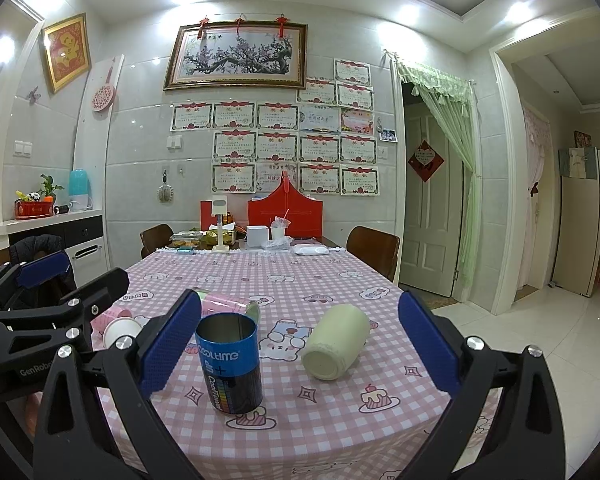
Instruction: Flip cup upside down
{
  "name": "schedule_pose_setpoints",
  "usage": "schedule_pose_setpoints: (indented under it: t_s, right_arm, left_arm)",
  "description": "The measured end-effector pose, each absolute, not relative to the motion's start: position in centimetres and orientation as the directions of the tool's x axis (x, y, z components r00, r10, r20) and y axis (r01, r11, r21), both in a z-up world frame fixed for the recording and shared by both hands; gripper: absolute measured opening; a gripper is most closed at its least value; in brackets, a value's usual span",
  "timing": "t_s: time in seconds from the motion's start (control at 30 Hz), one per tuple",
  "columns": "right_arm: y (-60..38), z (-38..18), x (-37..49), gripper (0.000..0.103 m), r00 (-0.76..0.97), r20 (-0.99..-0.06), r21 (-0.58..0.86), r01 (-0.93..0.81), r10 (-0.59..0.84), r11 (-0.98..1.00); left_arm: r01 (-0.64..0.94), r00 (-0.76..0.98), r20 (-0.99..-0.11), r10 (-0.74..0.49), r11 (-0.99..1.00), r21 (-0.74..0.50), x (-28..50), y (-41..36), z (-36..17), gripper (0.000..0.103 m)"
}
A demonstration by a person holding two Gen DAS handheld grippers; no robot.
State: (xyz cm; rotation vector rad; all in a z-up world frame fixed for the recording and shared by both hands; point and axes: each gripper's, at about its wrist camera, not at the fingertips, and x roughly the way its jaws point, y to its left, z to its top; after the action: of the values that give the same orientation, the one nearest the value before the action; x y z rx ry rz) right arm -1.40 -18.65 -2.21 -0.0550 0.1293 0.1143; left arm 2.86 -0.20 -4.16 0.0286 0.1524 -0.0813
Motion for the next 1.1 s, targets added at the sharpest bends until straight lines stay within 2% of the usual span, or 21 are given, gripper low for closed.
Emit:
schedule_pose_setpoints:
  t_s: [1.1]
  right_arm:
    - [-18.45,-2.35,-1.12,0.095,0.984,-0.139,-0.056,-0.117,0.108,0.992]
  left_arm:
    - [0.065,0.986,-0.157,-0.060,0.998,0.026,3.31,-0.05,-4.27,0.092]
